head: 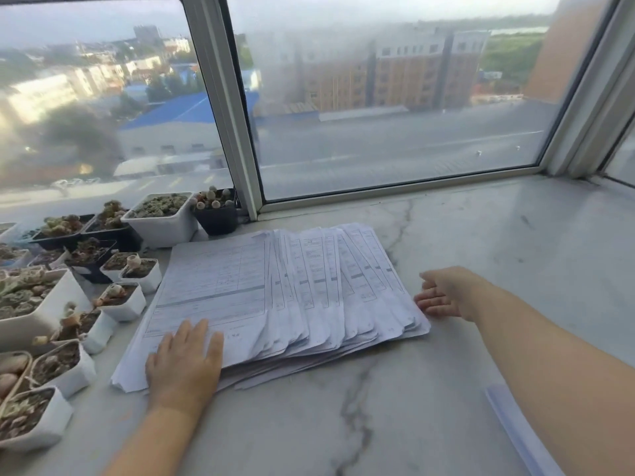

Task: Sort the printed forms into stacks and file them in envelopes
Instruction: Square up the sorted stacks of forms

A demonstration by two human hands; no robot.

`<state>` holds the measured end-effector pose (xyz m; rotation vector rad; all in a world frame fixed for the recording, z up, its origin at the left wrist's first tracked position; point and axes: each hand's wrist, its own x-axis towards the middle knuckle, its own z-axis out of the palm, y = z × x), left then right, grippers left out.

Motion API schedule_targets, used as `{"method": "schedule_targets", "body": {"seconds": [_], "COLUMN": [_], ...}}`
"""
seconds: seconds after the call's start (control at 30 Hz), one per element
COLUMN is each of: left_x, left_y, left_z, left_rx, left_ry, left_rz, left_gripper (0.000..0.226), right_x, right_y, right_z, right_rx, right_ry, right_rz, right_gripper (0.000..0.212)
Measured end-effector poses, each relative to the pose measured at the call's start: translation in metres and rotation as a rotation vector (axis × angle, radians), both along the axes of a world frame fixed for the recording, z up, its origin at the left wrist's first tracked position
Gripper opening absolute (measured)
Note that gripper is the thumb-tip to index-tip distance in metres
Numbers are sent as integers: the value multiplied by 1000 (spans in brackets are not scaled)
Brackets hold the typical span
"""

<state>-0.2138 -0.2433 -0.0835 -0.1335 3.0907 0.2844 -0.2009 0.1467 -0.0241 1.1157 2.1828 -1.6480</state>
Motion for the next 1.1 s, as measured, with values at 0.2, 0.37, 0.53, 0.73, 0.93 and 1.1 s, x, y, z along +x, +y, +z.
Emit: {"method": "schedule_targets", "body": {"seconds": [0.2,0.37,0.53,0.73,0.93,1.1], "left_x": [8,7,7,8,22,44], "left_y": [1,-2,-3,-2,13,14], "left_z": [-8,-9,-9,-10,-12,5], "left_rx": [196,302,341,216,-3,132], "left_ry": [116,128,118,71,76,18], "left_rz": [64,97,89,53,-67,-101], "left_gripper": [49,48,47,57,67,71], "right_x": [-60,-69,-79,-81,-62,-21], "right_y": [-41,-58,-147,-180,-197,-184], "right_z": [-5,-16,-28,-28,-29,-26], "right_rx": [437,-39,-179,-252,-173,-285], "right_ry": [-113,38,192,215,102,131], "right_rz": [327,261,323,217,263,188], "right_gripper": [36,29,30,65,61,52]}}
